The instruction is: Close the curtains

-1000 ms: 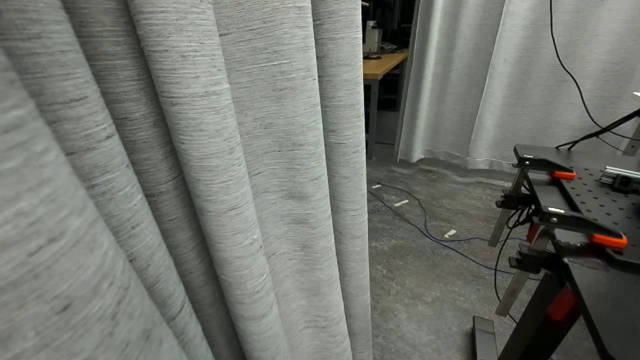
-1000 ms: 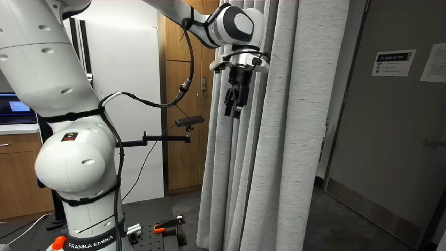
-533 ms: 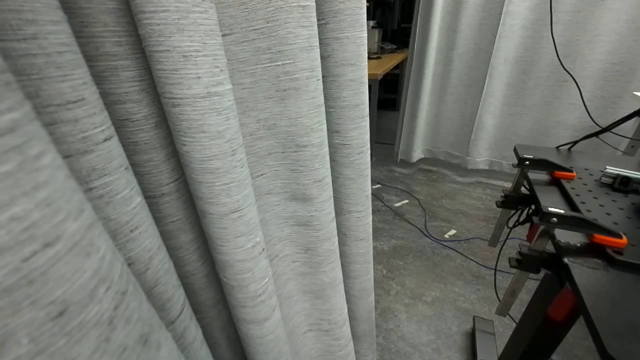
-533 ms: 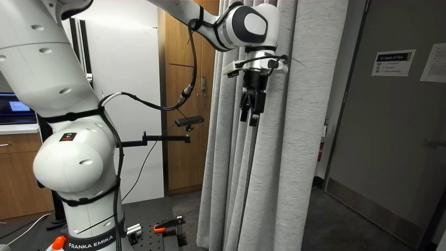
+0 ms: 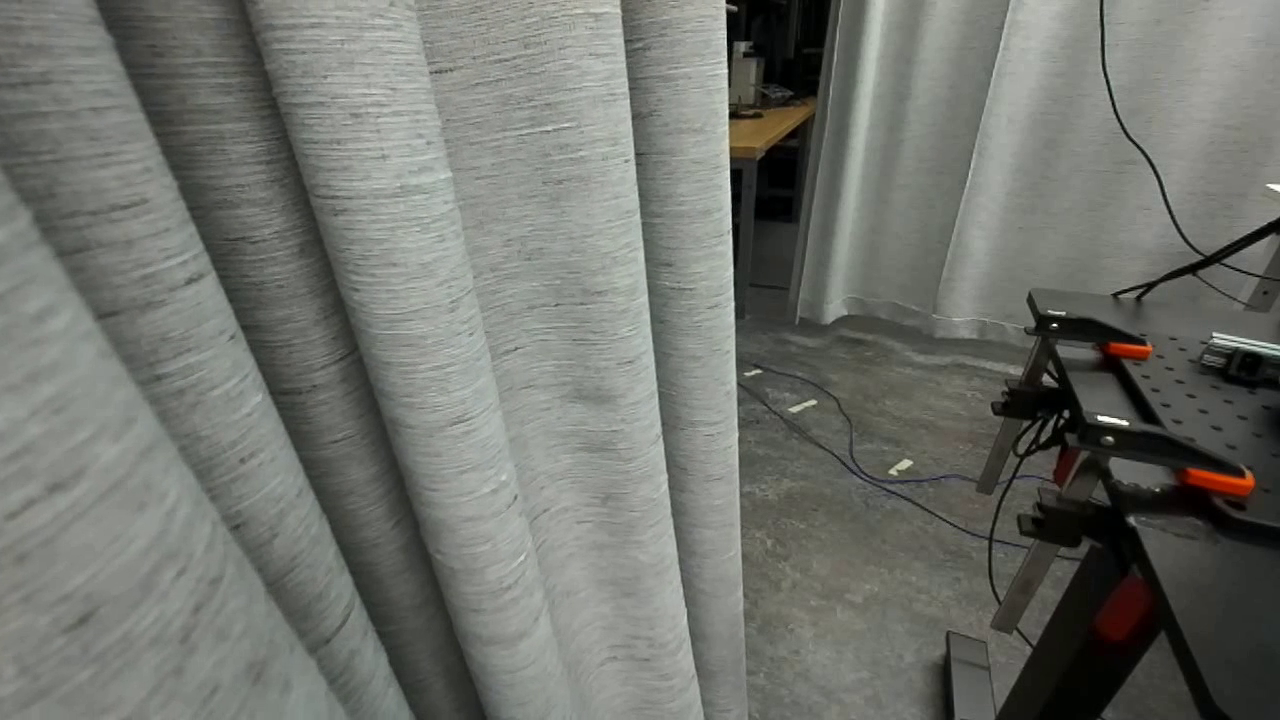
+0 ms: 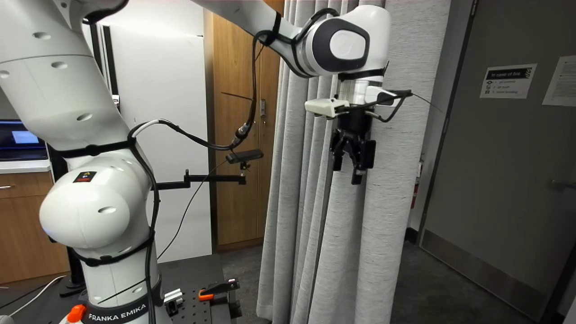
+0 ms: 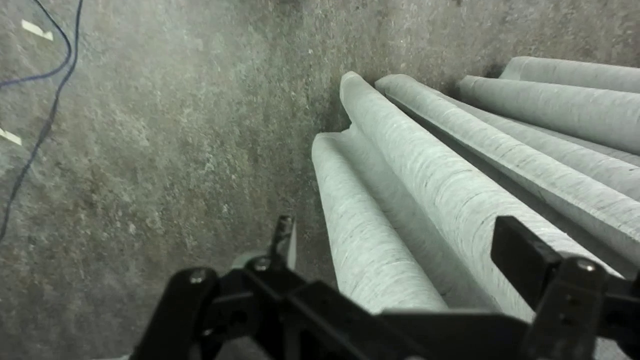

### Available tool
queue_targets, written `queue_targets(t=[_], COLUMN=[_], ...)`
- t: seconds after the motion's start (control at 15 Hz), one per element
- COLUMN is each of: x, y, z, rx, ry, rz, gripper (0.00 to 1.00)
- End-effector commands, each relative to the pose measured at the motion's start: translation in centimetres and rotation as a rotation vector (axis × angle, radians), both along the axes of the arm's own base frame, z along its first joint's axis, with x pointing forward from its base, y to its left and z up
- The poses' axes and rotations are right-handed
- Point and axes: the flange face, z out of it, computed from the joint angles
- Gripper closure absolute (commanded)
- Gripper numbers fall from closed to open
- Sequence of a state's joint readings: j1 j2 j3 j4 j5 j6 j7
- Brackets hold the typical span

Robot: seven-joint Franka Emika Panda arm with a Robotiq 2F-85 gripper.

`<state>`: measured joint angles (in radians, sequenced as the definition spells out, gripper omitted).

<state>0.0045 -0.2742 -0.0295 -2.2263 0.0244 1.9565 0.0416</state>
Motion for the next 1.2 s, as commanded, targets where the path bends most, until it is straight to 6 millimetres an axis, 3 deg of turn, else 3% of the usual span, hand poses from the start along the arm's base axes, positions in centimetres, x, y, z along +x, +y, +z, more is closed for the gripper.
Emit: queue_targets(t=[0.0, 0.33, 0.6, 0.73, 0.8, 1.13], x=[1.3, 2.6, 1.7, 0.8, 2.2, 1.5], y=[-1.8, -2.3, -2.7, -2.4, -2.4, -2.2], z=[-2.1, -4.0, -2.8, -1.9, -3.1, -2.1], rx=[0.117, 0.248, 0.174, 0.261, 0.213, 0.226], ry=[-0.084, -0.164, -0.201, -0.173, -0.166, -0.163], rz=[0.119, 0.327, 0.358, 0.356, 0.342, 0.350], gripper=[0.00, 0.00, 0.00, 0.00, 0.00, 0.00])
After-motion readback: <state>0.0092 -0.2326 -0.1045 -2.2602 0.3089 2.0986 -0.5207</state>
